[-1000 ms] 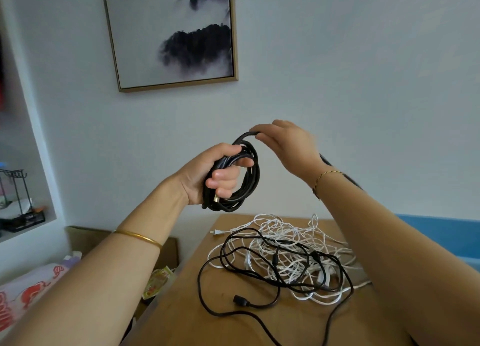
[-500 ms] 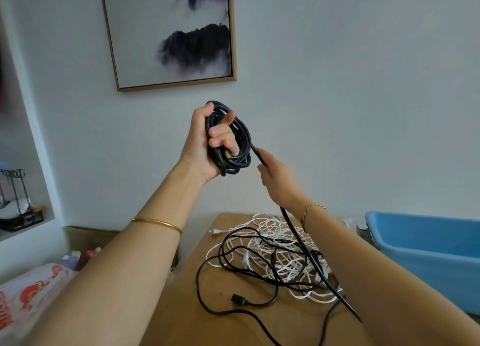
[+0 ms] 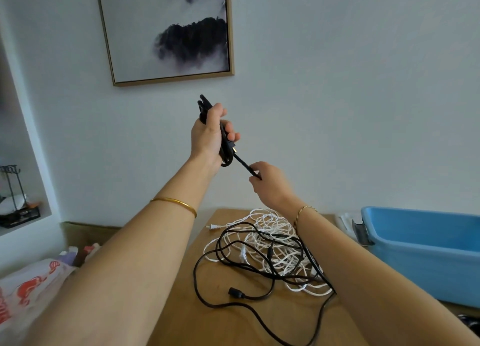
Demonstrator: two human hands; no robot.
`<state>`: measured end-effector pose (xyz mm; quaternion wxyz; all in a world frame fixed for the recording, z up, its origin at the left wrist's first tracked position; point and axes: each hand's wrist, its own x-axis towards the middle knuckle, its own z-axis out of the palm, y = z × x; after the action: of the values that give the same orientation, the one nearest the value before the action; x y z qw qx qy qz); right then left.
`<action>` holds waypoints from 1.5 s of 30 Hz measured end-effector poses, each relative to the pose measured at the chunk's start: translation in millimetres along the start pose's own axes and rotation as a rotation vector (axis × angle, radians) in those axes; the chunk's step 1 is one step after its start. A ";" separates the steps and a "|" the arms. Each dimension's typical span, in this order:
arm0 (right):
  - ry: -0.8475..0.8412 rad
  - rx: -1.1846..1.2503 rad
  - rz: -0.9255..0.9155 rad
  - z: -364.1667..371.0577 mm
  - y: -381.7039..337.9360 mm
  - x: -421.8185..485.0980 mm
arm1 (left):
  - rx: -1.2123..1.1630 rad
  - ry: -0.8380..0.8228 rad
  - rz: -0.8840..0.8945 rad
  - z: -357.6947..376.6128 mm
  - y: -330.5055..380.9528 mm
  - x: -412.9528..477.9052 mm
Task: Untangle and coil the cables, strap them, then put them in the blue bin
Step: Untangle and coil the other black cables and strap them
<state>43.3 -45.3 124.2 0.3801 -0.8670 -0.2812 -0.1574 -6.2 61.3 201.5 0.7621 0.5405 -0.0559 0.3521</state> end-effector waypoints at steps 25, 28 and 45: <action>-0.058 -0.137 -0.143 -17.5 -10.4 -12.7 | 0.112 0.076 0.011 6.0 -17.6 6.9; -0.082 -0.169 -0.151 -22.0 -17.0 -14.0 | 0.126 0.084 0.033 7.1 -24.0 4.0; 0.006 -0.310 -0.184 -57.7 -13.5 -9.1 | 0.808 -0.103 0.246 1.8 -40.8 -3.4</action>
<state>24.4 -84.4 165.6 0.2269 -0.8853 -0.3305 -0.2358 16.2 51.3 168.7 0.4375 0.8018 -0.0155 0.4067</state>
